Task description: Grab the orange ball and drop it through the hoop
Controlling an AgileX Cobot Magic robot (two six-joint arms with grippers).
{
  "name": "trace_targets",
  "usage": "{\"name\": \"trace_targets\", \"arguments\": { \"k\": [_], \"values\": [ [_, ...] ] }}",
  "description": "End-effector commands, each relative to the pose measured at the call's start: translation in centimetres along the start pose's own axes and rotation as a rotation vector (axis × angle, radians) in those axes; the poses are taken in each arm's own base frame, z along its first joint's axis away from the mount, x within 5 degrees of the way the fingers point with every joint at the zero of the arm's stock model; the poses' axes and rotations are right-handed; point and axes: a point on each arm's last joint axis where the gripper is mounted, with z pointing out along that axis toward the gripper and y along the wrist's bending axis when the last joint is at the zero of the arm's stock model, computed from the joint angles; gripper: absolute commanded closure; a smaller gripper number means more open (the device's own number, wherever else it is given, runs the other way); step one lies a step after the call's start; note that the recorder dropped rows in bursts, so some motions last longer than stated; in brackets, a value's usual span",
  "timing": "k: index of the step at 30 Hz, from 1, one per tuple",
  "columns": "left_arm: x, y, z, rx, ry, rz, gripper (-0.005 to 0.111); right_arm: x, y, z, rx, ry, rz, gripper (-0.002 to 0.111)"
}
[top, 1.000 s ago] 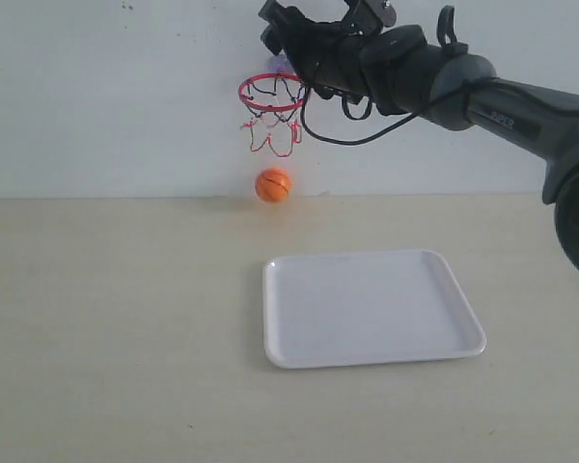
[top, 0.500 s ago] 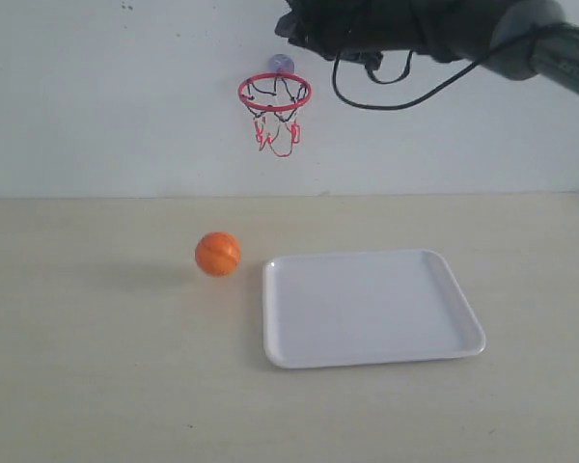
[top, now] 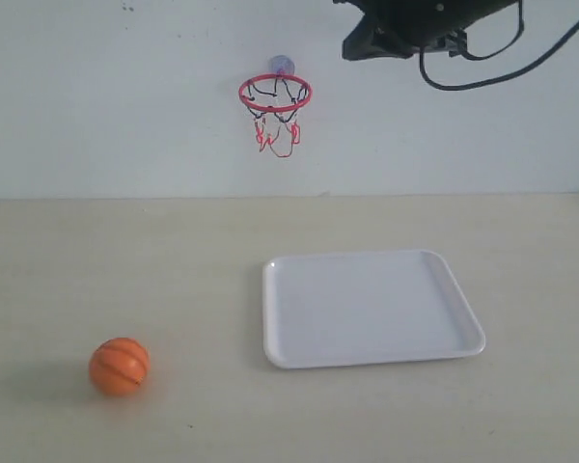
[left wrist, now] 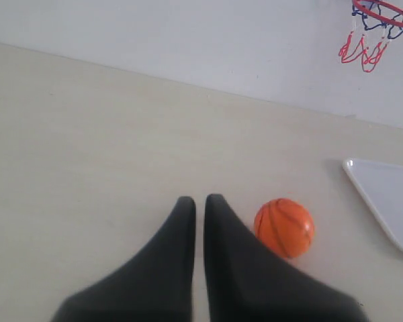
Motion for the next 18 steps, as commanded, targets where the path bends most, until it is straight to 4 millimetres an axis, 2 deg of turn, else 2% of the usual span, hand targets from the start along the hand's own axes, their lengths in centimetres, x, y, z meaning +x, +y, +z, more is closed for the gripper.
{"name": "trace_targets", "arguments": {
  "k": [1, 6, 13, 14, 18],
  "values": [
    [0.1, 0.0, 0.0, -0.003, -0.004, -0.005, 0.103, 2.6, 0.9, -3.3, 0.037, 0.019, -0.002, 0.109],
    [0.1, 0.0, 0.0, -0.003, -0.004, -0.005, 0.103, 6.9, 1.0, -6.9, 0.115, -0.022, 0.056, 0.109],
    [0.1, 0.0, 0.0, -0.003, -0.004, -0.005, 0.103, 15.2, 1.1, -11.1, 0.170, 0.020, 0.143, 0.109],
    [0.1, 0.0, 0.0, -0.003, -0.004, -0.005, 0.103, 17.0, 1.4, -12.4, 0.173, 0.029, 0.145, 0.109],
    [0.1, 0.0, 0.0, -0.003, -0.004, -0.005, 0.103, 20.8, 3.2, -16.2, 0.123, 0.033, 0.157, 0.109]
  ]
}}
